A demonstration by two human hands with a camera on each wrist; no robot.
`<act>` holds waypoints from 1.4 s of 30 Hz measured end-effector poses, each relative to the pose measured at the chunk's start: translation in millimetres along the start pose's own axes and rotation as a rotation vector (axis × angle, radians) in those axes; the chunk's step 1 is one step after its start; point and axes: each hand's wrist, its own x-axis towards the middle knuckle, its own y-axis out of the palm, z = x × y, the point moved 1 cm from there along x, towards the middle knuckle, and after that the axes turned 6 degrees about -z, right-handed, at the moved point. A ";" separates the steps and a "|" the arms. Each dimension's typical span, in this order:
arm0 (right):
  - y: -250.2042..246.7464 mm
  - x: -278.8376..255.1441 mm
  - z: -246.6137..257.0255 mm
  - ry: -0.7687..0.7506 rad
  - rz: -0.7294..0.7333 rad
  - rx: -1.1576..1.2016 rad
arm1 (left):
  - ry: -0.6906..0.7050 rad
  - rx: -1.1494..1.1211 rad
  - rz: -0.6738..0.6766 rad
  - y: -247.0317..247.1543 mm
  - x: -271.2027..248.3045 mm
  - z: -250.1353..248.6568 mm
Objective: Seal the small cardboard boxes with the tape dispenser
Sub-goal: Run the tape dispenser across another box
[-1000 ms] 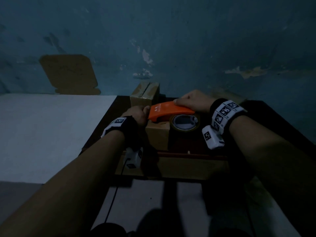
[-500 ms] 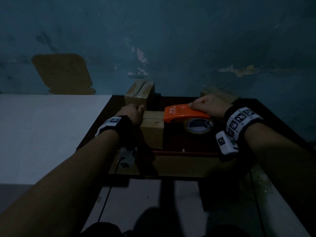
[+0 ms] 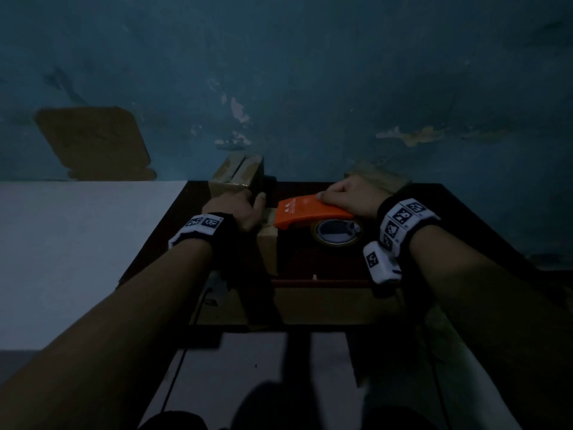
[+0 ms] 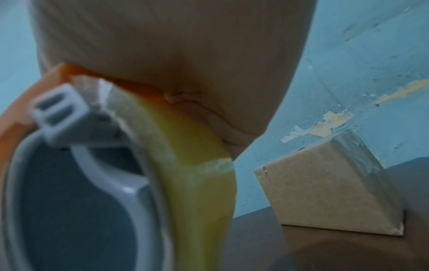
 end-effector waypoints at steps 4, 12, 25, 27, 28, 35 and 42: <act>1.3 -1.8 4.2 0.002 0.007 -0.007 | -0.067 0.041 0.043 4.6 -2.2 -2.8; 13.9 -0.2 14.3 0.006 0.080 -0.041 | 0.050 0.162 0.036 -8.0 -14.9 1.8; 15.2 0.2 -1.3 0.024 0.132 -0.054 | 0.050 -0.070 0.213 -12.0 -20.7 -2.3; 15.9 1.3 -3.7 0.037 0.138 -0.070 | 0.030 -0.090 0.233 -14.1 -21.1 -3.2; 16.2 1.7 -4.8 0.047 0.134 -0.079 | 0.024 -0.106 0.243 -14.6 -21.6 -3.7; 13.7 -3.1 -6.5 0.055 0.113 -0.062 | 0.071 0.025 0.227 -8.2 -21.4 -6.5; 5.5 -5.1 -17.4 0.060 0.092 -0.044 | 0.056 0.065 0.234 -9.0 -21.7 -7.4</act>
